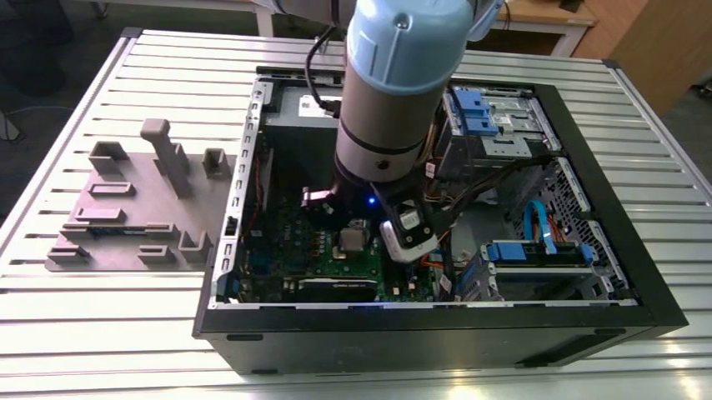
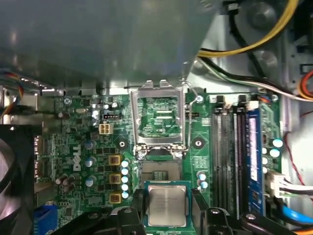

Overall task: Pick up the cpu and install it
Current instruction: 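Place the cpu into insertion slot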

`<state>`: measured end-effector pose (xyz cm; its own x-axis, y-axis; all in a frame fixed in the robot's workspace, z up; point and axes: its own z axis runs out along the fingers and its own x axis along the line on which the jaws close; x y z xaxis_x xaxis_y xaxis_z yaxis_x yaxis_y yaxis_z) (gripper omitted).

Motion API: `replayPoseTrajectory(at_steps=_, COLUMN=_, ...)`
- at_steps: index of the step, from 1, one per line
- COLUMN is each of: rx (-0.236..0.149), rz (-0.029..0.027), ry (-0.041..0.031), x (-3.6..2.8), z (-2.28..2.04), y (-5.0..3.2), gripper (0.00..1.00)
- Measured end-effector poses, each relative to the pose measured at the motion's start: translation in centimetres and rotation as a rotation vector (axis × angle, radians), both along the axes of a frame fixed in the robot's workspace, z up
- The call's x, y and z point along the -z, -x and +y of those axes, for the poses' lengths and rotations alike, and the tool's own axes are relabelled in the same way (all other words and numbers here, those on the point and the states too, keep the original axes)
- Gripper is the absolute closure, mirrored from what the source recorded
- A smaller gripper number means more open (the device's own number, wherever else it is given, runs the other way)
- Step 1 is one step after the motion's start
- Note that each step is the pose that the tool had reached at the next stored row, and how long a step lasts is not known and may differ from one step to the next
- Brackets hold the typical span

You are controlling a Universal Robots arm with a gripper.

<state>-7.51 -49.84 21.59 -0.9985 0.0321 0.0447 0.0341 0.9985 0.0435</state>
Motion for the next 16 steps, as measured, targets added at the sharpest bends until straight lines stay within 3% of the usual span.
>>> replayPoseTrajectory(at_steps=4, rx=-0.002, rz=0.0, ry=0.0, x=0.62, z=0.04, y=0.01, gripper=0.53)
replayPoseTrajectory(at_steps=16, rx=-0.006, rz=0.0, ry=-0.0032, x=1.41, z=0.26, y=0.16, gripper=0.53)
